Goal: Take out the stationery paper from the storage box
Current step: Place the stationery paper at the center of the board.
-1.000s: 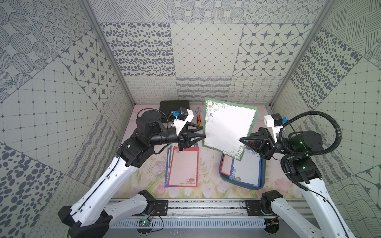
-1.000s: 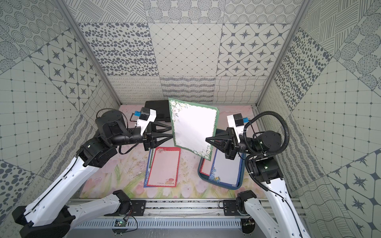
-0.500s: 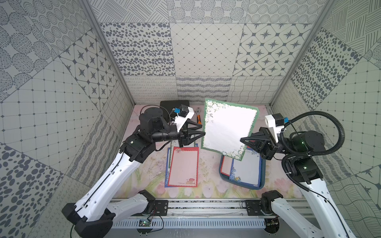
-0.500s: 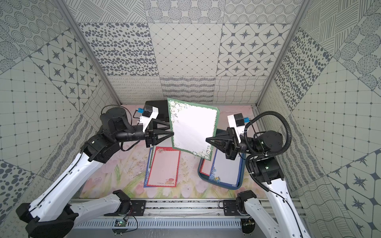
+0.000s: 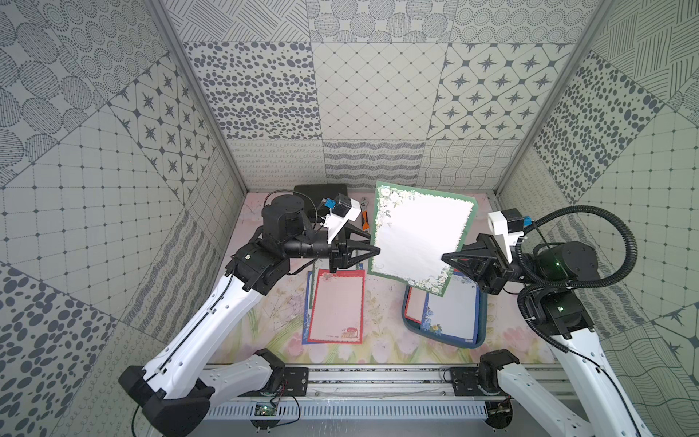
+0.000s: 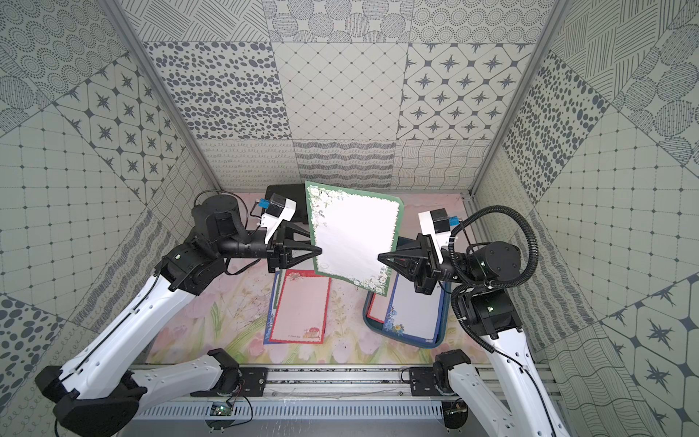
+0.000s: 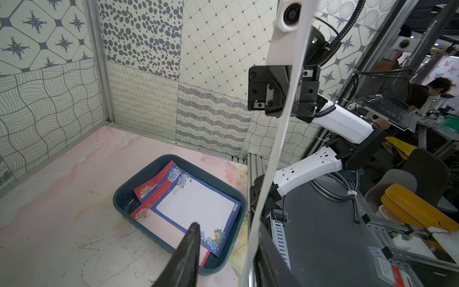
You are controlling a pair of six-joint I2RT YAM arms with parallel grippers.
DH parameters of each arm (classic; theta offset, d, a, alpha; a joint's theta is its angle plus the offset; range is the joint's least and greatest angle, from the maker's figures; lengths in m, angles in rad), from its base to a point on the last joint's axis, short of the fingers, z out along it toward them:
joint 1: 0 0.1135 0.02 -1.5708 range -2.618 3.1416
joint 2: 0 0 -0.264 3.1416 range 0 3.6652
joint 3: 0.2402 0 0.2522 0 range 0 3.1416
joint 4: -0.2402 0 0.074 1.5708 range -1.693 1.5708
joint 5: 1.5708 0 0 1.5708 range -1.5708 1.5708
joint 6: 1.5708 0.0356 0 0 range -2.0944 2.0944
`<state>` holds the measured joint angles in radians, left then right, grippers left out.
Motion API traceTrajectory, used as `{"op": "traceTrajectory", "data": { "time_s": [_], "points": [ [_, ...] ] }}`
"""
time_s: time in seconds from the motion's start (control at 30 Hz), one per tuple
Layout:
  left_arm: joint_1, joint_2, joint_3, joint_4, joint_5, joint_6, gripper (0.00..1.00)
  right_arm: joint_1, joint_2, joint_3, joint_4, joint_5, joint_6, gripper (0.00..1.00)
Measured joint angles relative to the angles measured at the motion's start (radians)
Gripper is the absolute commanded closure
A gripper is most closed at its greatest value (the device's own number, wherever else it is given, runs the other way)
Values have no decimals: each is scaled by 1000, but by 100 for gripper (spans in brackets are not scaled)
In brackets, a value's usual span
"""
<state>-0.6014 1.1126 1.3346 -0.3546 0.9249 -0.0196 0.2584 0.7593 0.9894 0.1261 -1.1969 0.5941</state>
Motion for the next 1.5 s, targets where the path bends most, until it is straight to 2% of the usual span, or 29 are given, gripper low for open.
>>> {"op": "traceTrajectory", "data": {
  "time_s": [0.43,0.57,0.73,0.9,1.4,1.5],
  "points": [
    [0,19,-6,79,62,-77,82,2,54,-5,-44,32,-27,100],
    [0,30,-13,114,61,-113,94,2,66,-8,-70,47,-46,100],
    [0,33,-29,161,31,-154,91,2,72,-13,-82,54,-64,100],
    [0,56,-27,195,2,-189,100,2,71,-35,-84,56,-75,100],
    [0,112,-13,242,2,-265,100,2,45,-55,-97,64,-87,100],
    [0,110,-13,243,0,-268,100,2,43,-56,-108,95,-96,96]
  ]
}}
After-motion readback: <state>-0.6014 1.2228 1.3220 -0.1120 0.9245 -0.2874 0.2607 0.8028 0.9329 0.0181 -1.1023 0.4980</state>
